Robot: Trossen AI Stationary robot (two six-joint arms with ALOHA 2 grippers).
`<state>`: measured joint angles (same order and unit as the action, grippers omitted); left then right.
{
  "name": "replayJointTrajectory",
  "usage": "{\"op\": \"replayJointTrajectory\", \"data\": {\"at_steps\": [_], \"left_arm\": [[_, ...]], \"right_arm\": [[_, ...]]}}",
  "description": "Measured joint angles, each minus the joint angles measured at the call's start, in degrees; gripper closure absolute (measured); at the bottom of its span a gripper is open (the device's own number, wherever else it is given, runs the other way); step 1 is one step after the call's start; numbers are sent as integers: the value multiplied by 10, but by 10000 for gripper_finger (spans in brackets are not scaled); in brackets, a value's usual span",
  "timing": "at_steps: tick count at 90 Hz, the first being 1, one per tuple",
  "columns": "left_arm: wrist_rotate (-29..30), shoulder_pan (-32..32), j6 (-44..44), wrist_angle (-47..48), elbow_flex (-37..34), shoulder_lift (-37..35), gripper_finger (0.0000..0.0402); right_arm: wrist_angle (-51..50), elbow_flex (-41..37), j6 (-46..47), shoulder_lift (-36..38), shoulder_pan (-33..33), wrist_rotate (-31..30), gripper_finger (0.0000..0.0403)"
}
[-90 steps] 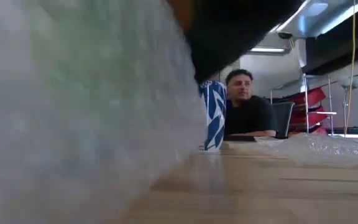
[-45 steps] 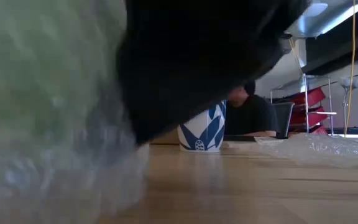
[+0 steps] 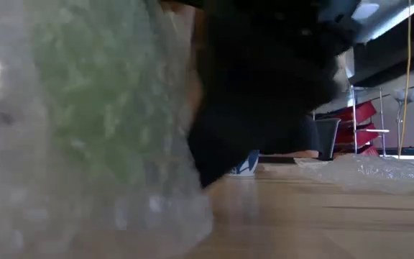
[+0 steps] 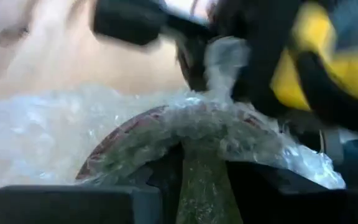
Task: Wrap mug
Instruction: Wrap the green mug with the left side transparent bubble wrap
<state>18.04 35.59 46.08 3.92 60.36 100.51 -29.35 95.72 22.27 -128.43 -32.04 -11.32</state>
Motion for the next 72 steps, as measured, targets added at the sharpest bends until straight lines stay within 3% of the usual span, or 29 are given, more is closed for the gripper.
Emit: {"op": "replayJointTrajectory", "data": {"at_steps": [24,35,51,65,72], "left_arm": [[5,0,0,6,0,0,296],[6,0,1,7,0,0,296],[0,0,4,25,18,0,296],[-3,1,0,19,36,1,296],[-2,1,0,22,38,0,296]], "right_arm": [[-68,0,4,51,-4,-12,402],[-14,2,5,57,-5,-51,402],[51,0,4,5,-11,-105,402],[119,0,-3,-23,-10,-103,402],[144,0,-15,-33,-2,-137,402]]}}
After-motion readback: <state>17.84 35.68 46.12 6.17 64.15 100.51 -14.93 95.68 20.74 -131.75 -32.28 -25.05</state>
